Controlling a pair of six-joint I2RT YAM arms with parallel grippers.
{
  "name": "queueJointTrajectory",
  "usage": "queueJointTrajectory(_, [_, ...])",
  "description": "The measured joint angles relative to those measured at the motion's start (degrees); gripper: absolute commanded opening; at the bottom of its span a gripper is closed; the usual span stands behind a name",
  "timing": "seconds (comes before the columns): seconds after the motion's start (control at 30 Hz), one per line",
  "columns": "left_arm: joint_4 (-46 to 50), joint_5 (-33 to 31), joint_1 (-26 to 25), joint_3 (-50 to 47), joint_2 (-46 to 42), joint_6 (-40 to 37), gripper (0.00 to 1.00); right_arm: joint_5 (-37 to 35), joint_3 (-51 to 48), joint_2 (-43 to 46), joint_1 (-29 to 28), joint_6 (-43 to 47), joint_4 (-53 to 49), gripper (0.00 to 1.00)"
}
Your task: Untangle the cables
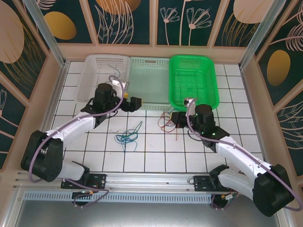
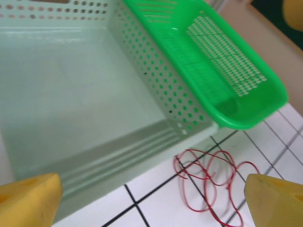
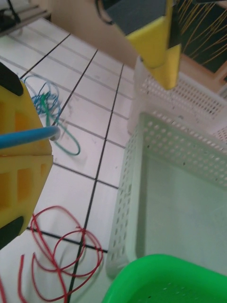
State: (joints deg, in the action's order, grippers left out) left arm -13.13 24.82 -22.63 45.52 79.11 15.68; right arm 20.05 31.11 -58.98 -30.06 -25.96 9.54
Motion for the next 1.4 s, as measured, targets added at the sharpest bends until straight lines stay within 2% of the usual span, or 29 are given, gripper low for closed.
queueJointTrajectory(0.13, [-3.4,5.7,-1.3,0.0,-0.9,-1.2,0.95,4.5,1.5,-0.1,2.5,-1.9,2.3,0.02])
queueJointTrajectory(0.3, [-4.6,10.4,-6.3,0.0,-0.6,-3.3,0.94,9.7,3.6,-1.6,4.4,-4.6,4.7,0.02])
queueJointTrajectory(0.63, [-5.7,14.2,-13.1,3.3,5.6,-6.3,0.87,18.8,8.4,-8.3,6.3,-8.6,6.6,0.01])
queueJointTrajectory(0.83, [-7.4,15.5,-15.0,5.2,9.6,-6.4,0.69,22.7,8.6,-10.5,7.3,-11.9,9.8,0.01])
queueJointTrajectory(0.97, [-8.9,16.9,-15.5,5.7,11.6,-5.5,0.39,24.0,9.0,-11.5,7.6,-13.0,11.3,0.0])
queueJointTrajectory(1.07, [-9.6,17.7,-15.6,6.5,13.0,-4.8,0.2,23.6,9.0,-11.5,8.0,-13.6,12.0,0.0])
queueJointTrajectory(1.17, [-10.3,18.3,-15.8,6.8,14.3,-3.5,0.12,21.7,9.0,-11.5,8.3,-14.1,13.0,0.0])
queueJointTrajectory(1.4, [-12.3,18.5,-17.6,7.5,15.8,0.0,0.06,12.6,8.4,-9.3,8.3,-15.0,14.8,0.0])
